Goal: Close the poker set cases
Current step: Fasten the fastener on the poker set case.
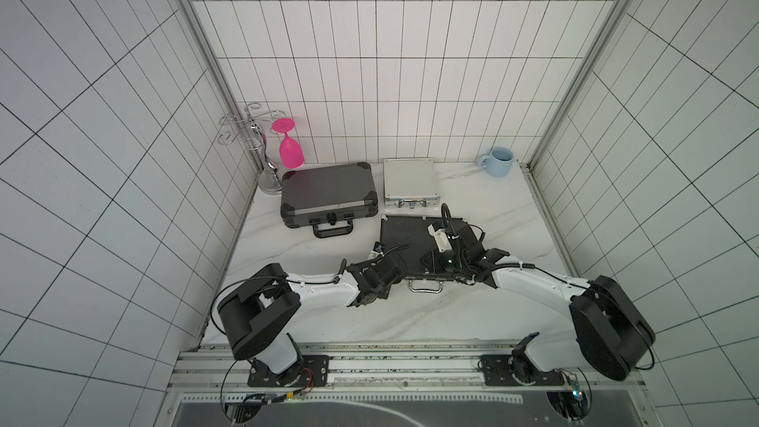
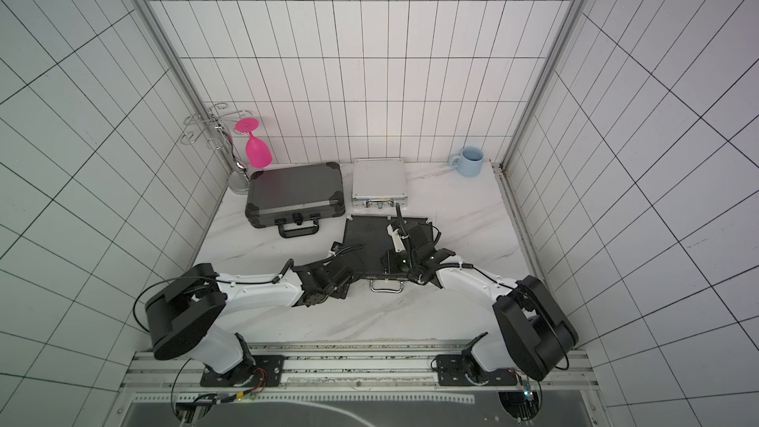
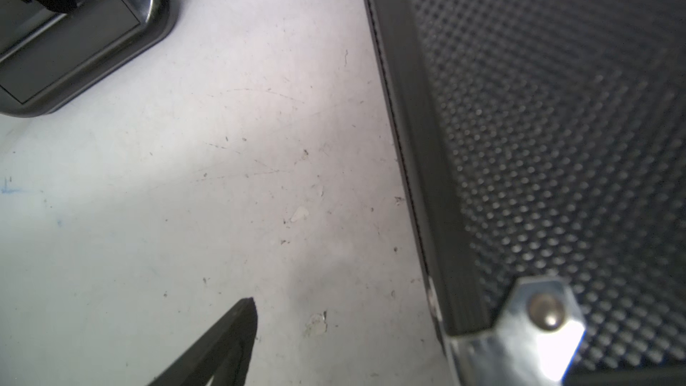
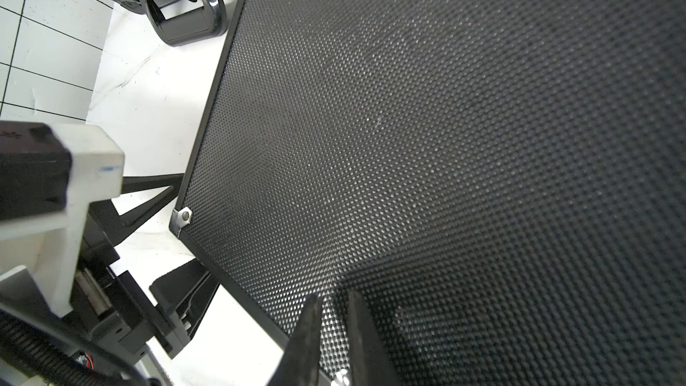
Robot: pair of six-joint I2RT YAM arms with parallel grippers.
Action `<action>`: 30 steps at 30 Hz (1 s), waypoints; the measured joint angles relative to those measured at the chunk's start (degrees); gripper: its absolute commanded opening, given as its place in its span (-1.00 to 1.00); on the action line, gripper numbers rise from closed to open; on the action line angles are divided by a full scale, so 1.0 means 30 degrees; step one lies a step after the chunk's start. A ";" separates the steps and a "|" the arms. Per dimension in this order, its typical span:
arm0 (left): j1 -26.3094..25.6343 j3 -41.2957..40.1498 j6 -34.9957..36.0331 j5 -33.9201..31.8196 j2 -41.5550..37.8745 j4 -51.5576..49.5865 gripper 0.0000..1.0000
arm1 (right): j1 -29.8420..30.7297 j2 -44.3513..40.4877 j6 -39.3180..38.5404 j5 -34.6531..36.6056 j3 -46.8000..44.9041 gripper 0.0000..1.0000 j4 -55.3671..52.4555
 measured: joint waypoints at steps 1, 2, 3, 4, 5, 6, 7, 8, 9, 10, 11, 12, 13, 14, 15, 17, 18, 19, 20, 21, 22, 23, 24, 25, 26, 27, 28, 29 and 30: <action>0.0095 -0.0313 0.0000 0.0109 -0.0590 -0.0073 0.81 | 0.0000 -0.0007 0.0000 0.0007 0.0000 -0.64 0.0000; 0.0175 -0.0590 0.0000 0.0335 -0.1392 -0.0270 0.81 | 0.0000 -0.0015 0.0007 0.0007 0.0000 -0.64 0.0000; 0.0262 -0.0736 0.0000 0.0634 -0.2288 -0.0554 0.80 | 0.0000 -0.0015 0.0000 0.0015 0.0007 -0.64 0.0000; 0.0306 -0.0750 0.0015 0.0998 -0.3271 -0.0794 0.80 | 0.0000 -0.0029 0.0000 0.0015 0.0007 -0.64 -0.0007; 0.0321 -0.0670 0.0073 0.1406 -0.4328 -0.0889 0.80 | 0.0000 -0.0036 0.0000 0.0029 0.0007 -0.64 -0.0015; 0.0321 -0.0481 0.0102 0.1785 -0.5107 -0.0991 0.80 | 0.0000 -0.0058 0.0007 0.0044 0.0007 -0.64 -0.0036; 0.0321 -0.0153 0.0160 0.2186 -0.5829 -0.1071 0.81 | 0.0000 -0.0095 0.0000 0.0066 0.0015 -0.63 -0.0087; 0.0321 0.0240 0.0182 0.2543 -0.6324 -0.1107 0.81 | 0.0000 -0.0138 0.0000 0.0102 0.0029 -0.64 -0.0189; 0.0321 0.0590 0.0211 0.2790 -0.6564 -0.1056 0.81 | 0.0000 -0.0204 0.0000 0.0124 0.0036 -0.64 -0.0335; 0.0321 0.1013 0.0306 0.3053 -0.6681 -0.0874 0.81 | -0.0007 -0.0291 0.0000 0.0138 0.0058 -0.64 -0.0590; 0.0321 0.1413 0.0386 0.3257 -0.6608 -0.0597 0.81 | -0.0015 -0.0408 0.0000 0.0175 0.0073 -0.64 -0.0860; 0.0321 0.1792 0.0488 0.3439 -0.6331 -0.0299 0.81 | -0.0022 -0.0539 0.0000 0.0211 0.0080 -0.64 -0.1144; 0.0328 0.2157 0.0525 0.3570 -0.5952 -0.0131 0.81 | -0.0095 -0.0678 -0.0007 0.0270 0.0095 -0.63 -0.1413; 0.0393 0.2732 0.0576 0.3759 -0.5224 0.0087 0.81 | -0.0168 -0.0816 -0.0007 0.0328 0.0102 -0.63 -0.1734; 0.0503 0.3446 0.0612 0.4073 -0.4291 0.0197 0.81 | -0.0284 -0.0969 -0.0029 0.0386 0.0124 -0.62 -0.2135; 0.0903 0.4838 0.0648 0.4969 -0.2463 0.0379 0.75 | -0.0517 -0.1239 -0.0102 0.0313 0.0160 -0.62 -0.2732; 0.1195 0.5552 0.0648 0.5552 -0.1501 0.0554 0.71 | -0.0685 -0.1370 -0.0153 0.0262 0.0189 -0.62 -0.3060; 0.1457 0.6054 0.0692 0.6033 -0.0758 0.0750 0.68 | -0.0838 -0.1472 -0.0189 0.0204 0.0189 -0.63 -0.3315; 0.1683 0.6448 0.0699 0.6535 -0.0058 0.1035 0.64 | -0.1122 -0.1632 -0.0240 0.0153 0.0189 -0.62 -0.3606; 0.1858 0.6696 0.0787 0.6987 0.0423 0.1260 0.61 | -0.1428 -0.1778 -0.0299 0.0124 0.0189 -0.63 -0.3927; 0.1967 0.6885 0.0852 0.7431 0.0838 0.1421 0.57 | -0.1705 -0.1894 -0.0364 0.0131 0.0189 -0.62 -0.4226; 0.2025 0.7074 0.0874 0.7890 0.1246 0.1566 0.52 | -0.2018 -0.2033 -0.0423 0.0117 0.0182 -0.63 -0.4481; 0.2018 0.7169 0.0918 0.8255 0.1588 0.1778 0.48 | -0.2310 -0.2164 -0.0510 0.0138 0.0182 -0.62 -0.4758; 0.1996 0.7198 0.0947 0.8612 0.1894 0.1989 0.45 | -0.2506 -0.2259 -0.0554 0.0131 0.0182 -0.62 -0.4947; 0.1982 0.7198 0.0954 0.8976 0.2280 0.2215 0.41 | -0.2688 -0.2382 -0.0634 0.0204 0.0182 -0.62 -0.5166; 0.1953 0.7184 0.0962 0.9333 0.2703 0.2375 0.38 | -0.2841 -0.2477 -0.0685 0.0262 0.0182 -0.62 -0.5391; 0.1916 0.7140 0.1013 0.9537 0.3024 0.2463 0.33 | -0.2943 -0.2565 -0.0736 0.0291 0.0182 -0.62 -0.5566; 0.1894 0.7053 0.1093 0.9610 0.3381 0.2674 0.28 | -0.3016 -0.2652 -0.0772 0.0299 0.0182 -0.62 -0.5821; 0.1851 0.7045 0.1115 0.9639 0.3446 0.3053 0.24 | -0.3038 -0.2761 -0.0801 0.0328 0.0182 -0.62 -0.6076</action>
